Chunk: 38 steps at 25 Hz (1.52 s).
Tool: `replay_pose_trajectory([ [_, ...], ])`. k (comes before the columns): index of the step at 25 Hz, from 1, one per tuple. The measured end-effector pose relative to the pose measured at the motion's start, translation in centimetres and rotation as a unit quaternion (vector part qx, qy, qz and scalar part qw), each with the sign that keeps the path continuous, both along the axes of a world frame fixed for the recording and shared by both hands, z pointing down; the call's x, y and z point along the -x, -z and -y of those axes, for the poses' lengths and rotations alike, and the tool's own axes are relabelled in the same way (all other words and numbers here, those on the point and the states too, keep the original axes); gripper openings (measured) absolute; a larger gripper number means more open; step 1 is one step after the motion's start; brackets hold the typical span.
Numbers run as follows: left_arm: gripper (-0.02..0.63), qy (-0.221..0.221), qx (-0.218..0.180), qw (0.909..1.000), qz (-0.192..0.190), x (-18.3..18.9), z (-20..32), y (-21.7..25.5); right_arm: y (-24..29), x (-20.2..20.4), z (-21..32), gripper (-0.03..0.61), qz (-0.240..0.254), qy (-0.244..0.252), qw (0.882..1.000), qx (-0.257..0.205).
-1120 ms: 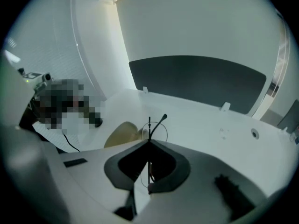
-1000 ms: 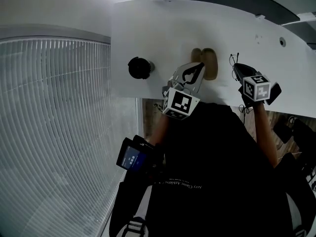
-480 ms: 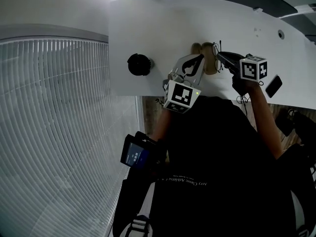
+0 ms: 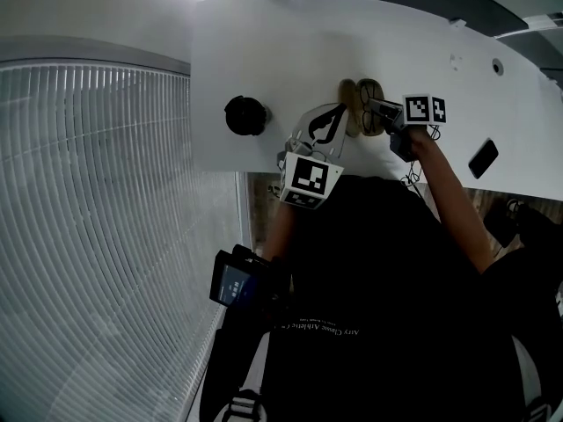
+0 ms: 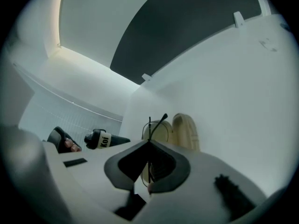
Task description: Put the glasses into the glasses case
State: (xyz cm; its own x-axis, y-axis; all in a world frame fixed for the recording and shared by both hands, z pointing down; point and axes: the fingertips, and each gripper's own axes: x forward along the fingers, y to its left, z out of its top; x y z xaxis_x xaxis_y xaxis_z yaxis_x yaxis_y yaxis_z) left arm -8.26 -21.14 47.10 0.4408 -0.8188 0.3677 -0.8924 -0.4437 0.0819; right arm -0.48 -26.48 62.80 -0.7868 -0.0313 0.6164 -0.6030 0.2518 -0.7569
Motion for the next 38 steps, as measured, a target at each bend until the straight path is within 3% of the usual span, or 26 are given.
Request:
replay_pose_trajectory([
  [4, 0.008, 0.000, 0.011, 0.9999, 0.001, -0.2, 0.0, 0.0, -0.5, -0.8, 1.6, 0.012, -0.018, -0.013, 1.000, 0.007],
  [12, 0.008, -0.007, 0.020, 0.9998, -0.003, -0.4, 0.6, -0.5, -4.0, -1.6, 1.7, 0.014, -0.096, 0.033, 0.995, 0.010],
  [16, 0.008, -0.020, 0.019, 0.9996, -0.002, -0.9, 0.8, -1.0, -5.4, -3.3, 1.0, 0.014, -0.130, 0.033, 0.991, 0.005],
  [21, 0.008, -0.040, 0.040, 0.9980, -0.029, -2.1, 1.8, -2.6, -6.5, -5.9, 0.3, 0.012, -0.161, 0.023, 0.987, 0.009],
  [27, 0.009, -0.088, 0.098, 0.9905, -0.039, -5.6, 1.8, -6.7, -6.9, -7.9, 0.2, 0.014, -0.170, 0.008, 0.985, 0.008],
  [33, 0.009, -0.128, 0.126, 0.9828, -0.043, -8.7, 0.9, -8.6, -7.0, -8.7, 0.4, 0.012, -0.171, -0.018, 0.985, 0.007],
  [38, 0.009, -0.133, 0.153, 0.9784, -0.039, -9.7, 0.0, -10.3, -6.3, -8.9, 0.5, 0.015, -0.159, -0.012, 0.986, -0.040],
])
